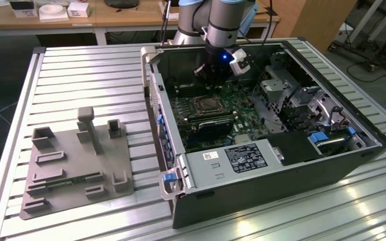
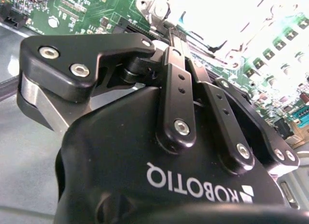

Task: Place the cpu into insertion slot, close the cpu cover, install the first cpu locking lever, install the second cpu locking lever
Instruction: 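Install the first cpu locking lever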

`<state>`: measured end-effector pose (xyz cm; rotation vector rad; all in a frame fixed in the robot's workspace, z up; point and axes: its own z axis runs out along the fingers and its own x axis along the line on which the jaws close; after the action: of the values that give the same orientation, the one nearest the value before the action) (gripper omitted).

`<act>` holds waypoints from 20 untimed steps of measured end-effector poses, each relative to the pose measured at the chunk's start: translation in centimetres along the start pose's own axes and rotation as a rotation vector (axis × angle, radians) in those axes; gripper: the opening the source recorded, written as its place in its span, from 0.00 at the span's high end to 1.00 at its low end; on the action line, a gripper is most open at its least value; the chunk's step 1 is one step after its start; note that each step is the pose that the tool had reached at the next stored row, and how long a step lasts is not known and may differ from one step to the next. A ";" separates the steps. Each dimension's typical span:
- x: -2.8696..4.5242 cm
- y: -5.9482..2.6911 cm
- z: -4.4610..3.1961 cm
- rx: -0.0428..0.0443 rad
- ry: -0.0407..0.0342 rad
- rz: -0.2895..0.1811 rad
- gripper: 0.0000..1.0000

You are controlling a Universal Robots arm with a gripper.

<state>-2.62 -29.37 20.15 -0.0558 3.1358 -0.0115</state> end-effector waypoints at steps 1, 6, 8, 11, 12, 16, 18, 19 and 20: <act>0.00 0.00 0.03 -0.0001 -0.0001 0.000 0.90; 0.00 0.01 0.19 0.0002 0.0001 0.000 0.90; 0.00 0.01 0.29 0.0002 0.0003 0.000 0.90; 0.01 0.01 0.40 0.0005 0.0004 0.000 0.90; 0.01 0.01 0.40 0.0005 0.0004 0.000 0.90; 0.00 0.02 0.24 -0.0003 -0.0004 0.000 0.90; 0.00 0.01 -0.05 0.0003 0.0002 0.000 0.90; 0.00 0.01 -0.10 0.0002 0.0001 0.000 0.90; 0.00 0.01 -0.12 0.0000 0.0000 0.000 0.90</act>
<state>-2.62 -29.35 20.27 -0.0557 3.1358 -0.0114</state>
